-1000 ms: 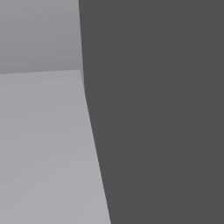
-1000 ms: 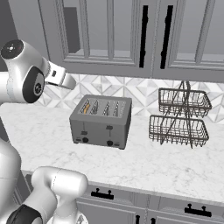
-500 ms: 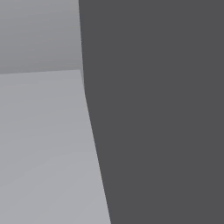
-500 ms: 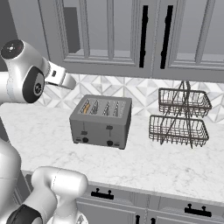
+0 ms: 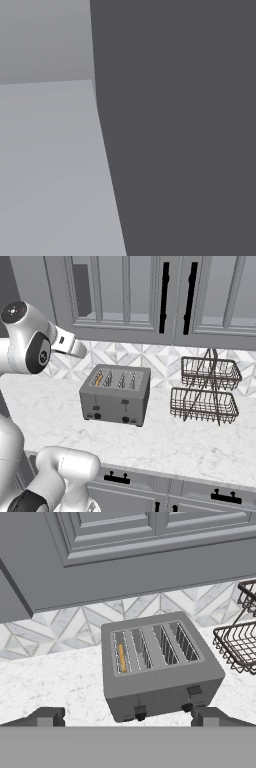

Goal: Start the toaster. Once the lever pops up, take the bread to the plate on the dining counter.

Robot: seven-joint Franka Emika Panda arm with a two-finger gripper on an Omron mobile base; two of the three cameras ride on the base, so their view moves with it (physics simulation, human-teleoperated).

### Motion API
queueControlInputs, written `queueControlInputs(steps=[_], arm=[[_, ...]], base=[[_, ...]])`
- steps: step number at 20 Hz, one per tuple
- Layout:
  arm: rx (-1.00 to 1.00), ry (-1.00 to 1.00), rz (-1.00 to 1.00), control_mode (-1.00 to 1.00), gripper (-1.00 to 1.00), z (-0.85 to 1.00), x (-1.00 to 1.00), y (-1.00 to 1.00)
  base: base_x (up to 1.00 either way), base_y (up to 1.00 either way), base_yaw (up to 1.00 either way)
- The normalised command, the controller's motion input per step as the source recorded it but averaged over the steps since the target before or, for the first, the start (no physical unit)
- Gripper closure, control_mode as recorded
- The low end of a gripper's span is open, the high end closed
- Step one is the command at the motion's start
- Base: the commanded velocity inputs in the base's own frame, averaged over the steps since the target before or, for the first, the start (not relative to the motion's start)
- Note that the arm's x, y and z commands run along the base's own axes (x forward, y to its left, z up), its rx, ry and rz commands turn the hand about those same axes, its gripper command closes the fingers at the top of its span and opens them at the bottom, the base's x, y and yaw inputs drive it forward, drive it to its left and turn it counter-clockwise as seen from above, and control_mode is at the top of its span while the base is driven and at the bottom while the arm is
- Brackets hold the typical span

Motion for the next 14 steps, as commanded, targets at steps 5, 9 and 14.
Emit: queueControlInputs(steps=[5, 9, 14], arm=[[0.00, 0.00, 0.00, -1.00, -1.00, 0.00, 0.00, 0.00], [0.00, 0.00, 0.00, -1.00, -1.00, 0.00, 0.00, 0.00], [0.00, 0.00, 0.00, -1.00, -1.00, 0.00, 0.00, 0.00]], base=[[0.00, 0.00, 0.00], [0.00, 0.00, 0.00], [0.00, 0.00, 0.00]])
